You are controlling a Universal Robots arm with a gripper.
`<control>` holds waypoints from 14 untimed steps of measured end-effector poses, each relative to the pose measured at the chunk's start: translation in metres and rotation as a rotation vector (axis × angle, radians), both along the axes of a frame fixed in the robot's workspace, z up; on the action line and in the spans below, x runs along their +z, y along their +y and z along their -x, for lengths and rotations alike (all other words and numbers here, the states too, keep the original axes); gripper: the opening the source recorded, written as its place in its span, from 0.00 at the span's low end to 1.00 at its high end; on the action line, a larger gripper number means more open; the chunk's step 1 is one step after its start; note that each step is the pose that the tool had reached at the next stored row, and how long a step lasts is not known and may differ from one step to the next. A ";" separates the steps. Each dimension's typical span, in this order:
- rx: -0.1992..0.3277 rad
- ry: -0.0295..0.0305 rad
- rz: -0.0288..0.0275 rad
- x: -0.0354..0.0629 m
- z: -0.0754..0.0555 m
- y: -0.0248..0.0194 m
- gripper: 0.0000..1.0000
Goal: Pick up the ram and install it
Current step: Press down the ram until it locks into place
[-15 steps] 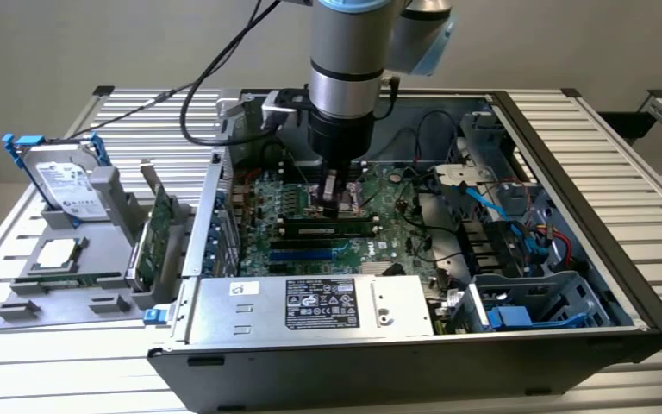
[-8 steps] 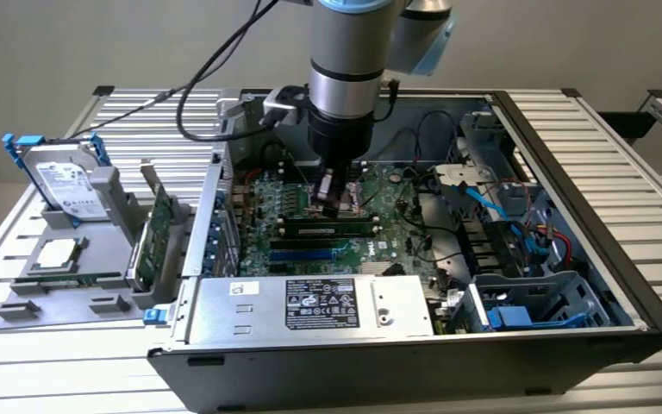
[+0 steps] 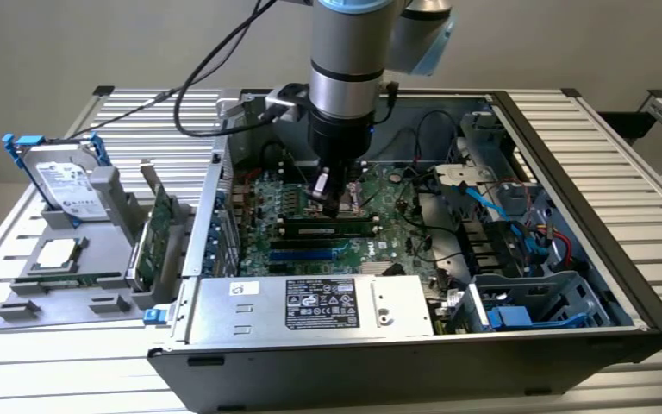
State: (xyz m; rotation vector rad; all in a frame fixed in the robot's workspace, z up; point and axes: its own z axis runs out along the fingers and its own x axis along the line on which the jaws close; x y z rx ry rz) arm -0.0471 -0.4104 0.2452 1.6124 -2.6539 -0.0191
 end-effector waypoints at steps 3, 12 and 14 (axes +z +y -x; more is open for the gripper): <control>-0.043 0.0000 -0.0002 0.0000 0.000 0.0000 0.11; -0.171 0.0000 -0.0010 0.0000 0.000 0.0000 0.11; -0.201 0.0000 -0.0012 0.0000 0.000 0.0000 0.11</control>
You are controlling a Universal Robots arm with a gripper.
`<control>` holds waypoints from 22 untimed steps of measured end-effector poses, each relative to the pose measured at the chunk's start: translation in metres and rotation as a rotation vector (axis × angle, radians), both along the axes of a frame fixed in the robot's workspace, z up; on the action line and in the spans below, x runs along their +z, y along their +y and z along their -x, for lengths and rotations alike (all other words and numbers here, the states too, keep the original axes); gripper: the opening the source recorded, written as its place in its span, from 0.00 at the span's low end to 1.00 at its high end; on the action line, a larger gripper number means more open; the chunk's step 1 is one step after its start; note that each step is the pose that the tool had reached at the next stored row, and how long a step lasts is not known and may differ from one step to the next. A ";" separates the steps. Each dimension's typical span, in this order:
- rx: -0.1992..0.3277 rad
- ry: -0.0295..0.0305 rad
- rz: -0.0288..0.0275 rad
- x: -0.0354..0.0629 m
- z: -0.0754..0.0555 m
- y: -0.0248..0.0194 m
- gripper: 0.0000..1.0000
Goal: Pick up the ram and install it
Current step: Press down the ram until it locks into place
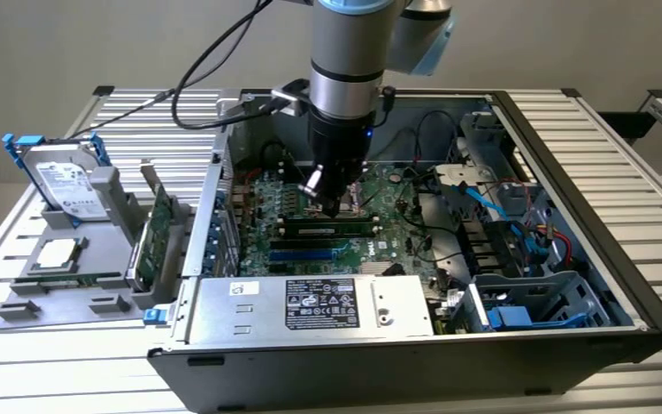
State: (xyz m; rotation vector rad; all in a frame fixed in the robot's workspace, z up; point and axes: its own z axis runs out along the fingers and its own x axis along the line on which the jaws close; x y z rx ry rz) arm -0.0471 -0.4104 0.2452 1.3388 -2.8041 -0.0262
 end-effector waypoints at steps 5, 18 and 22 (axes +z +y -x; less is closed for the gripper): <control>-0.071 0.0000 -0.0004 0.0000 0.000 0.0000 0.11; -0.257 0.0000 -0.0015 0.0000 0.000 0.0000 0.11; -0.316 0.0000 -0.0018 0.0000 0.000 0.0000 0.11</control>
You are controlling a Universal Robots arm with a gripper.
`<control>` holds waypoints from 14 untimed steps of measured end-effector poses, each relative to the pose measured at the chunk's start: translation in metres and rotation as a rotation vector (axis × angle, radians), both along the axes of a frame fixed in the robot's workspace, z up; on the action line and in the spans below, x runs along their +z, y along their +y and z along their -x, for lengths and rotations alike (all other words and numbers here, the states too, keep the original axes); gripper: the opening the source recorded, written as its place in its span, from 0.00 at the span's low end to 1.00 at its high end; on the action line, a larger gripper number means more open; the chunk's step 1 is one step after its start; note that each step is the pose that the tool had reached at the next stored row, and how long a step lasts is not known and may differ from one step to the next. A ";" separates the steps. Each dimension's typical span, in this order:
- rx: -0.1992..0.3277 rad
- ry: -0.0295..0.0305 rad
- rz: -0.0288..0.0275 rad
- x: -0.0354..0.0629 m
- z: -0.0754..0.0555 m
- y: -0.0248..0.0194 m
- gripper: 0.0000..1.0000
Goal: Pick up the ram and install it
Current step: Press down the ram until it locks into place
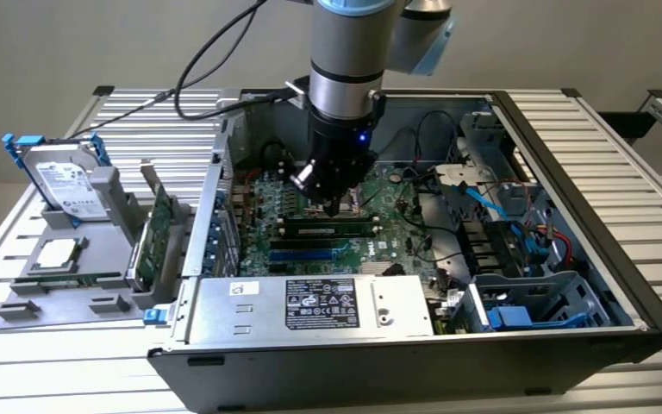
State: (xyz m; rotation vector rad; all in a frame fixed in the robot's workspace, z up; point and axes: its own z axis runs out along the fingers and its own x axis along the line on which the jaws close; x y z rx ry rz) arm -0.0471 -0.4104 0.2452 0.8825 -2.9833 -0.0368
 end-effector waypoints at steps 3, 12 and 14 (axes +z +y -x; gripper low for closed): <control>-0.043 0.0000 -0.0003 0.0000 0.000 0.0000 0.11; -0.172 0.0001 -0.0011 0.0000 0.000 0.0000 0.11; -0.201 0.0000 -0.0012 0.0000 0.000 0.0000 0.11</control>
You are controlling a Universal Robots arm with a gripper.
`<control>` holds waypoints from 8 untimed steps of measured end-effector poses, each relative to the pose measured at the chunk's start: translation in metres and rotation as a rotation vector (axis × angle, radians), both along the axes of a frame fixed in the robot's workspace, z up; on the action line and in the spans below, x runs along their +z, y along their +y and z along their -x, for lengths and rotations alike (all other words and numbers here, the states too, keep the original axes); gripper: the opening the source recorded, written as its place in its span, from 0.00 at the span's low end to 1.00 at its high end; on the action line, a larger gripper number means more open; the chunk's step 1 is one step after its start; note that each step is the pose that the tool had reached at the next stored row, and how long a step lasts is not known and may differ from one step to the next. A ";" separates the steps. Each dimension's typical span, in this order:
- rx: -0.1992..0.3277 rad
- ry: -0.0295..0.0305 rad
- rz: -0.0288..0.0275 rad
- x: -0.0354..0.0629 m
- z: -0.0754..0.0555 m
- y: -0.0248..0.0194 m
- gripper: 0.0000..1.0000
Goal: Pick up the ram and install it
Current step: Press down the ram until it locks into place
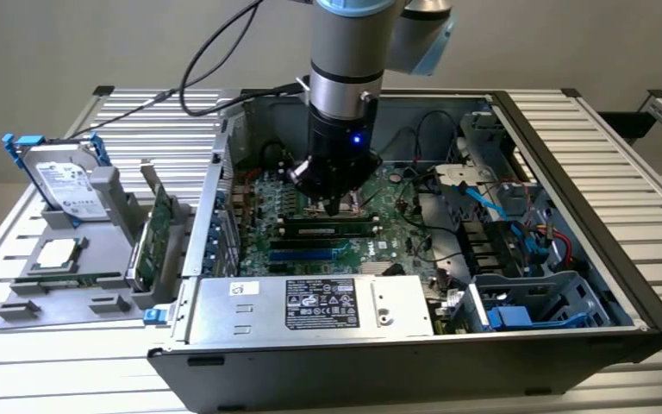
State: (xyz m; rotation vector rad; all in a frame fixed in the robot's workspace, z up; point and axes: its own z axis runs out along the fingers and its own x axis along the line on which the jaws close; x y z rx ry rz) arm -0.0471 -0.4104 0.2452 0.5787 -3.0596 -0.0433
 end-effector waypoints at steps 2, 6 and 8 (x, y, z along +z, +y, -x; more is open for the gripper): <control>-0.028 0.0000 -0.0002 0.0000 0.000 0.0000 0.11; -0.086 0.0000 -0.0005 0.0000 0.000 0.0000 0.11; -0.115 0.0000 -0.0007 0.0000 0.000 0.0000 0.11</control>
